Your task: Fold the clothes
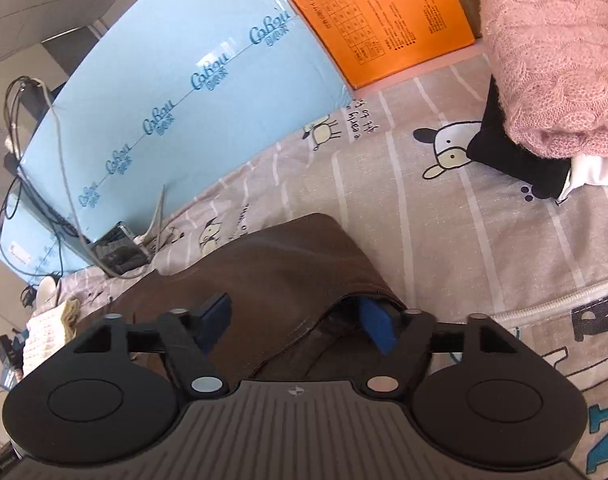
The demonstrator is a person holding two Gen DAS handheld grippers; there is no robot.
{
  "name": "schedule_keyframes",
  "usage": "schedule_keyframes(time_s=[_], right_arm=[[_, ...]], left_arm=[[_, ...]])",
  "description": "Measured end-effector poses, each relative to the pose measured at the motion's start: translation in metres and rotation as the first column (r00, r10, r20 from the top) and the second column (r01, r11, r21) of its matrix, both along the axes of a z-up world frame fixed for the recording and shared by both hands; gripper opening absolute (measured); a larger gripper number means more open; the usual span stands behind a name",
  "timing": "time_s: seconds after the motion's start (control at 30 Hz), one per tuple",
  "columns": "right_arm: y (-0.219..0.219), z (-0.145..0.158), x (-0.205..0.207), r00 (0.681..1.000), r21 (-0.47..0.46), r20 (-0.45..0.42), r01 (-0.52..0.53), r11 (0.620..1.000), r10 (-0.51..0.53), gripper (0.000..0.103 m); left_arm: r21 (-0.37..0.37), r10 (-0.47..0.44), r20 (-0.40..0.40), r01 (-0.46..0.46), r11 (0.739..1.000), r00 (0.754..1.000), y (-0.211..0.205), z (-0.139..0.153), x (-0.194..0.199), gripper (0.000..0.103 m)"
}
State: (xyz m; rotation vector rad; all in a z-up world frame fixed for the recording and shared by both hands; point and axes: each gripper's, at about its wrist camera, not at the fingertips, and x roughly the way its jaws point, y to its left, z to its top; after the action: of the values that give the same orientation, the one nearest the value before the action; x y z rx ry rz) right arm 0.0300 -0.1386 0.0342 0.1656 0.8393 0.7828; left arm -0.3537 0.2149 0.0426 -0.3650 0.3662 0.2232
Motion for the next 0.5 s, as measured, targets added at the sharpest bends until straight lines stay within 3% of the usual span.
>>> schedule_keyframes(time_s=[0.03, 0.1, 0.2, 0.33, 0.5], right_arm=[[-0.002, 0.002, -0.002, 1.0, -0.006, 0.006, -0.011, 1.0, 0.011, 0.083], [-0.006, 0.005, -0.009, 0.999, -0.023, 0.02, -0.033, 0.999, 0.033, 0.083], [-0.012, 0.01, -0.048, 0.995, -0.082, 0.077, -0.055, 0.995, 0.062, 0.083], [-0.01, -0.002, -0.087, 0.986, -0.067, 0.087, -0.137, 0.988, 0.142, 0.084], [-0.007, -0.016, -0.115, 0.974, -0.067, 0.118, -0.187, 0.98, 0.194, 0.086]], left_arm=[[0.001, 0.005, 0.012, -0.005, 1.0, 1.0, -0.003, 0.001, -0.007, 0.078], [0.016, -0.011, 0.01, 0.011, 1.0, 1.0, -0.012, -0.002, -0.016, 0.083], [0.039, -0.057, -0.015, 0.058, 0.998, 0.998, -0.027, -0.007, -0.023, 0.085], [0.086, -0.141, -0.08, 0.148, 0.985, 0.987, -0.046, -0.013, -0.016, 0.087], [0.144, -0.216, -0.043, 0.22, 0.965, 0.975, -0.065, -0.008, -0.019, 0.09]])
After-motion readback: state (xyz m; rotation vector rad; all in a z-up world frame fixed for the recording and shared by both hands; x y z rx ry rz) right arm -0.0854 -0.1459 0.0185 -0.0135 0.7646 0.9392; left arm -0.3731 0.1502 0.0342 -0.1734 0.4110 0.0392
